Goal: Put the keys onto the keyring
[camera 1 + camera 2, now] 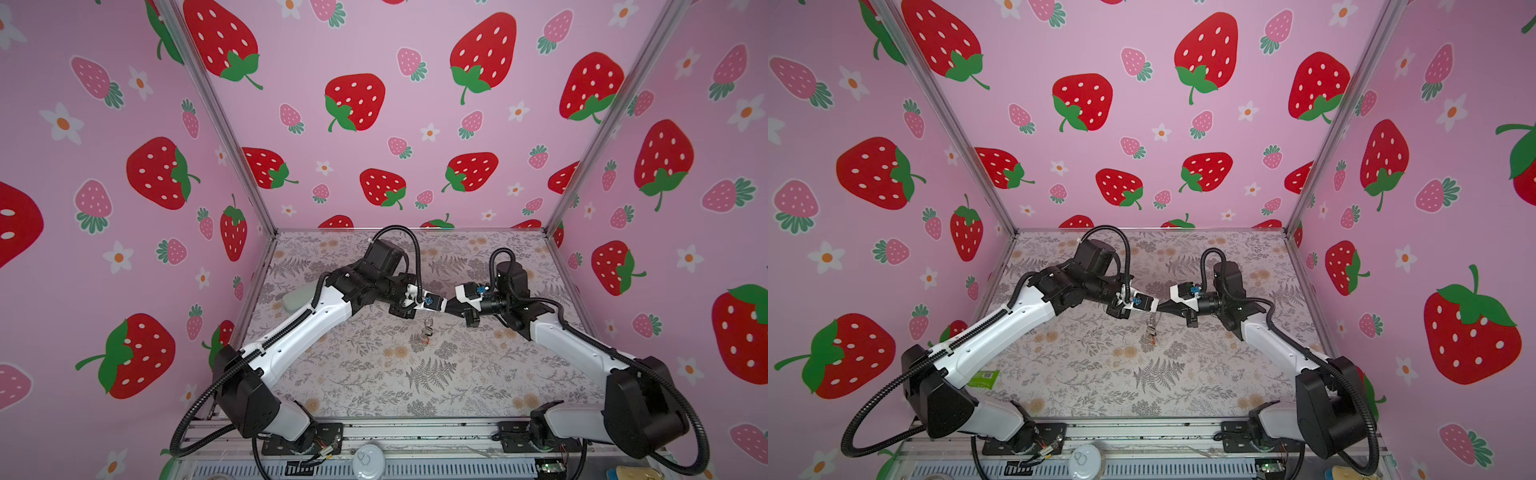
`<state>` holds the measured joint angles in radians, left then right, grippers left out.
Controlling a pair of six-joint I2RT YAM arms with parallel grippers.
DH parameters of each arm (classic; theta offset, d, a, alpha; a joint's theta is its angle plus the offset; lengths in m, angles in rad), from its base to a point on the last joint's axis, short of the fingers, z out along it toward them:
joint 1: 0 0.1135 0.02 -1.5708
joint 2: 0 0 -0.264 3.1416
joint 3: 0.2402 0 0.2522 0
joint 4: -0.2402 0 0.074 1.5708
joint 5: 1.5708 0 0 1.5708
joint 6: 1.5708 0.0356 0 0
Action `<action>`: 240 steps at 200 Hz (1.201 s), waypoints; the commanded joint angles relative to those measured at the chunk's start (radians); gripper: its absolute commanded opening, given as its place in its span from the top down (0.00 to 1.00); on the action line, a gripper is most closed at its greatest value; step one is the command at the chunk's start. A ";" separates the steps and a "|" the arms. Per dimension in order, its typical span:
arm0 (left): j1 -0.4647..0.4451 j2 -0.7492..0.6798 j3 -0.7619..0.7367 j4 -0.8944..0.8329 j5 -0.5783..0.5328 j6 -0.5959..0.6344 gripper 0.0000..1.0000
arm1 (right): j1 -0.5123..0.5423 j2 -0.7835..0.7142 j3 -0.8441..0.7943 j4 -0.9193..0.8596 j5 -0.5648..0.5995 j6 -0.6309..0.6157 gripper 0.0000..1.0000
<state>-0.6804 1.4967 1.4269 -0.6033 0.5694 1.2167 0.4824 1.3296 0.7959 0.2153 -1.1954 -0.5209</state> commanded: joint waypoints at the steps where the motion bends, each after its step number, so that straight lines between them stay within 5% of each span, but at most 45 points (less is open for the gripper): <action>1: 0.003 0.032 0.070 0.028 0.022 0.038 1.00 | 0.015 0.005 0.023 -0.002 -0.081 -0.047 1.00; 73: 0.003 0.084 0.125 -0.010 0.044 0.023 0.95 | 0.018 -0.006 0.001 0.068 -0.075 -0.025 1.00; 109: 0.002 0.095 0.137 -0.013 0.037 -0.015 0.72 | 0.016 -0.005 -0.047 0.271 -0.078 0.108 1.00; 205: 0.054 0.136 0.172 0.097 -0.022 -0.235 0.33 | 0.005 0.029 -0.091 0.594 -0.029 0.298 1.00; 228: 0.099 0.124 0.162 0.154 0.004 -0.322 0.01 | -0.002 0.042 -0.091 0.675 -0.017 0.348 1.00; 240: 0.114 0.115 0.156 0.172 -0.007 -0.359 0.01 | -0.007 0.050 -0.095 0.739 -0.010 0.395 1.00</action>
<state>-0.5987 1.6295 1.5604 -0.4957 0.5369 0.9684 0.4854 1.3663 0.7074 0.7712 -1.2137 -0.2188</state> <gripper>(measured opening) 0.972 0.041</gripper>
